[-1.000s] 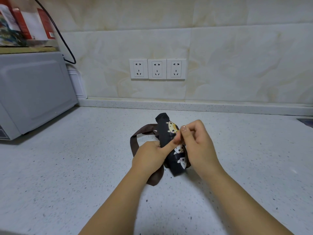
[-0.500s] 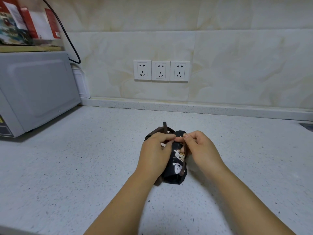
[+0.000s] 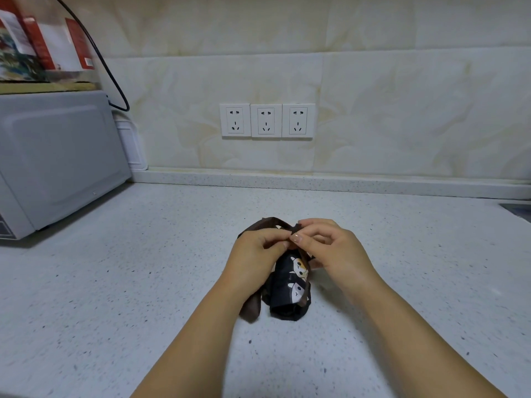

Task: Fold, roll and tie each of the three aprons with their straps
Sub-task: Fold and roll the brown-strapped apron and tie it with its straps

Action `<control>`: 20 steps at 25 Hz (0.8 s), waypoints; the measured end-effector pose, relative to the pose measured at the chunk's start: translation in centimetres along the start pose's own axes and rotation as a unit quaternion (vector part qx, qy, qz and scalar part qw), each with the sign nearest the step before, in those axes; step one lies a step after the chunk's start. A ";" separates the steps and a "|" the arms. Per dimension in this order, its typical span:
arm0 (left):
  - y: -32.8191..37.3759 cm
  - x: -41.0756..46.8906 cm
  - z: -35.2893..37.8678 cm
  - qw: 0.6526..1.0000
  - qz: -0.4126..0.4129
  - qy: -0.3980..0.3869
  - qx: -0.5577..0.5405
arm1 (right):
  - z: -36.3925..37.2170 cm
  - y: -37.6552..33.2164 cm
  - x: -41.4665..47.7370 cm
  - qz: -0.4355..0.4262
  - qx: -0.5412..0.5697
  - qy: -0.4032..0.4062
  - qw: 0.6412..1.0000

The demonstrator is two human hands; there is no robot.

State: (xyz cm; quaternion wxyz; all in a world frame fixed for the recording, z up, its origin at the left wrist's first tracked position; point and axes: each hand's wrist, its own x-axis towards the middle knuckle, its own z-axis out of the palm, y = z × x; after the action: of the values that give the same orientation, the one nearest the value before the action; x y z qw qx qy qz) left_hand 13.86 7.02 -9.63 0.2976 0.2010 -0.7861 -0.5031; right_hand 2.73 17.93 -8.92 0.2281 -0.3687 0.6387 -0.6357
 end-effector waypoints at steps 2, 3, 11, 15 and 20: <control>0.0 -0.1 0.1 0.998 0.017 -0.035 0.047 | 0.3 0.3 0.1 -0.013 -0.034 0.011 0.999; -0.1 -0.1 0.1 0.997 0.017 -0.050 0.052 | 0.5 0.3 0.1 -0.019 -0.038 0.016 0.999; 0.1 -0.4 0.6 0.998 0.010 -0.061 -0.002 | 0.6 0.2 0.0 -0.032 -0.074 0.053 0.995; 0.0 -0.2 0.9 0.999 -0.038 0.008 -0.023 | -1.0 -0.4 0.3 0.035 -0.011 -0.009 0.999; -0.1 0.0 0.8 0.999 -0.035 0.004 -0.023 | -1.2 -0.6 0.2 0.024 -0.086 0.008 0.996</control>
State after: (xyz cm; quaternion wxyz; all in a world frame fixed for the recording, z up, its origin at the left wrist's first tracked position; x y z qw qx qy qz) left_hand 13.37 7.47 -10.00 0.2872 0.2233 -0.7655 -0.5307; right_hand 1.82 18.56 -8.17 0.2056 -0.3668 0.7015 -0.5754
